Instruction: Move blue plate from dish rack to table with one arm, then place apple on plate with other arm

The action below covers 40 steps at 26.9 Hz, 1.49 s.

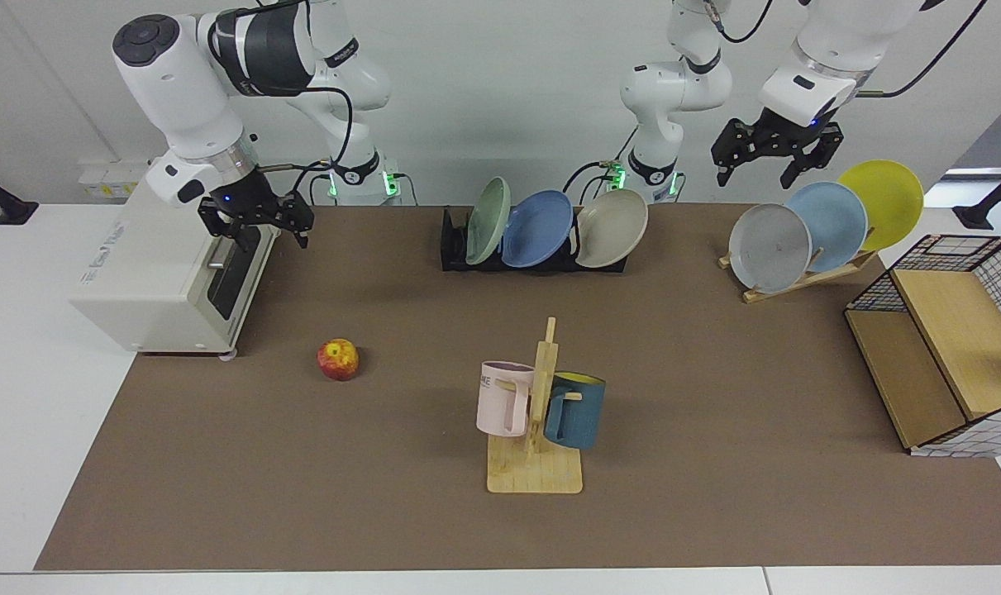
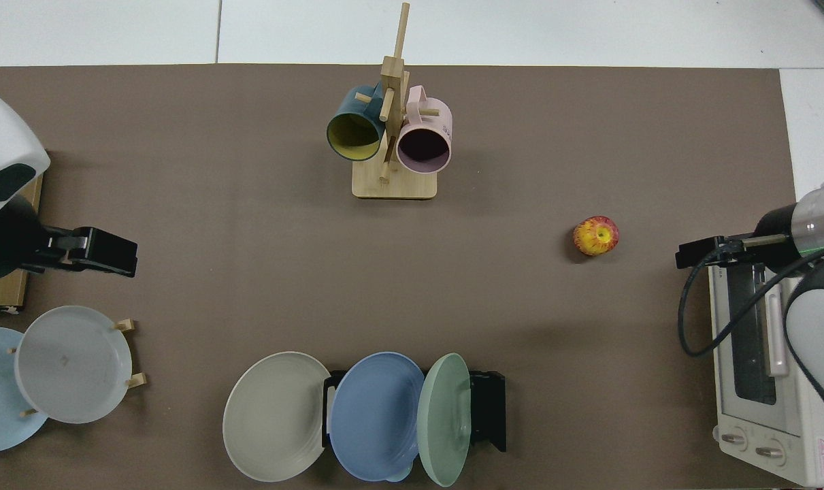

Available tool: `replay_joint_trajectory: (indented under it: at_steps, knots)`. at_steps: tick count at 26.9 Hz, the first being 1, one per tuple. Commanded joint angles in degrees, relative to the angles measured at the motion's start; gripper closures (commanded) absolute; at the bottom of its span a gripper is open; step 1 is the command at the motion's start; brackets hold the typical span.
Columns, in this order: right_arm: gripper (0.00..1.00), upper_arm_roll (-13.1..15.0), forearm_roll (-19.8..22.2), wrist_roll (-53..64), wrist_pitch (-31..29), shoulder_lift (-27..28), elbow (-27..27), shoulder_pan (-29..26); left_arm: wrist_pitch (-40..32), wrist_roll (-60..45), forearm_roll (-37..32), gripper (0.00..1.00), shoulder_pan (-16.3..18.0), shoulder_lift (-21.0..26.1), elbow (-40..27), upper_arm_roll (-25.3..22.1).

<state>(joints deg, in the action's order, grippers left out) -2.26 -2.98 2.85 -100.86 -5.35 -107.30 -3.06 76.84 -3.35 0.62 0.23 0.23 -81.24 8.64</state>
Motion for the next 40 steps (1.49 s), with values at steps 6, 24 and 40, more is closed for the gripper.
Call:
replay_joint_trajectory:
  at_steps: [6,24,40]
  knots:
    - [0.00,-0.02,-0.10,-1.09,0.05,-0.45,-0.01,0.08,0.68,0.54,-1.41,0.00,0.74,-1.46,-1.73,-0.02]
    - [0.00,-0.02,-0.10,-1.09,0.05,-0.45,-0.01,0.08,2.43,0.37,-0.71,0.00,-0.05,-4.79,-6.98,0.94]
    - [0.00,-0.02,-0.10,-1.09,0.05,-0.37,-0.01,0.08,17.01,-4.12,7.81,0.00,0.12,-14.90,-34.66,13.33]
